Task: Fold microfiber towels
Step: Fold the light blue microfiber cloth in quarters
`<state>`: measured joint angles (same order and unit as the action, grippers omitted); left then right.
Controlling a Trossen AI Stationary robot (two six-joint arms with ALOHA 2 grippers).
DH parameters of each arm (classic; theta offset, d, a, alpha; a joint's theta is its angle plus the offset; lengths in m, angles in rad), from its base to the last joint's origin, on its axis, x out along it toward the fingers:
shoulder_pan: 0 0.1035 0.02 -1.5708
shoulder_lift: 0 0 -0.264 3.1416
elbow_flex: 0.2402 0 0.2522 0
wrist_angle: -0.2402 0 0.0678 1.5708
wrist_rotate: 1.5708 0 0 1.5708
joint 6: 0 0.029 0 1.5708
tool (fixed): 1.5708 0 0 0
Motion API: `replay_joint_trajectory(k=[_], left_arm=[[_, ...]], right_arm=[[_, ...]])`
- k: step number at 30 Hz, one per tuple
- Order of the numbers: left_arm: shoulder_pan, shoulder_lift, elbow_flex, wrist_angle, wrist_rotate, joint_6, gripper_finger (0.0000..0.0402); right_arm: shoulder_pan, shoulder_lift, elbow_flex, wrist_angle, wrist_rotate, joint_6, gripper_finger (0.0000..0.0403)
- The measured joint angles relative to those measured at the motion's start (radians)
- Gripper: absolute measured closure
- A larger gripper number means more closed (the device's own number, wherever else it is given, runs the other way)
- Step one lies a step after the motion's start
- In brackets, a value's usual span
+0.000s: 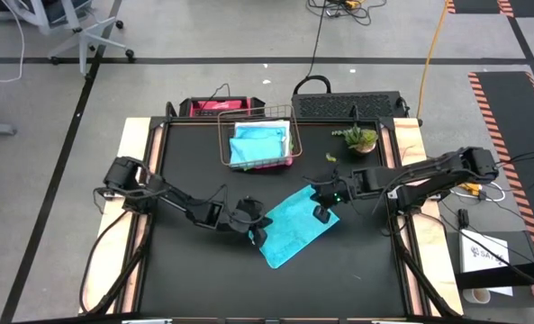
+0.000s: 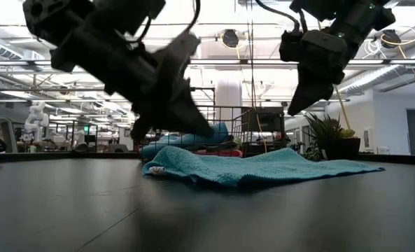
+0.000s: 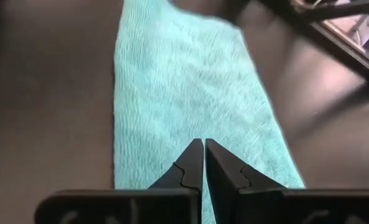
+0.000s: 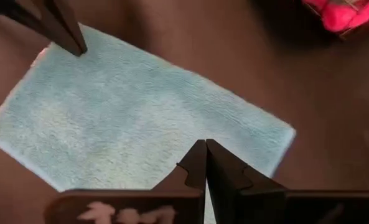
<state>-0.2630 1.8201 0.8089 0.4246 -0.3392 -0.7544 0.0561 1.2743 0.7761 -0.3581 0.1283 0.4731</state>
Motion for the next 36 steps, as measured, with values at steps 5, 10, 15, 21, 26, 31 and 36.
replay_joint_trajectory(k=[5, 10, 15, 21, 26, 31, 36], left_arm=[[-0.007, 0.013, 0.001, -0.007, 0.003, -0.035, 0.0398], [-0.007, 0.012, 0.000, -0.003, 0.002, -0.039, 0.0389], [-0.007, 0.012, 0.000, -0.066, 0.000, -0.066, 0.0374], [-0.007, 0.012, 0.000, -0.141, -0.002, -0.098, 0.0369], [-0.007, 0.012, 0.000, -0.148, -0.007, -0.108, 0.0369], [-0.007, 0.012, 0.000, -0.170, -0.010, -0.123, 0.0369], [-0.007, 0.012, -0.001, -0.196, -0.010, -0.147, 0.0369]], right_arm=[[-0.057, 0.001, 0.001, -0.021, -0.027, -0.070, 0.0393], [-0.122, 0.015, 0.001, -0.033, -0.059, -0.161, 0.0341], [-0.177, 0.035, 0.001, -0.021, -0.055, -0.179, 0.0282], [-0.222, 0.076, -0.014, -0.006, -0.105, -0.205, 0.0252], [-0.230, 0.137, -0.031, 0.008, -0.132, -0.234, 0.0250], [-0.245, 0.187, -0.029, 0.058, -0.136, -0.284, 0.0250], [-0.272, 0.225, -0.029, 0.082, -0.168, -0.291, 0.0250]])
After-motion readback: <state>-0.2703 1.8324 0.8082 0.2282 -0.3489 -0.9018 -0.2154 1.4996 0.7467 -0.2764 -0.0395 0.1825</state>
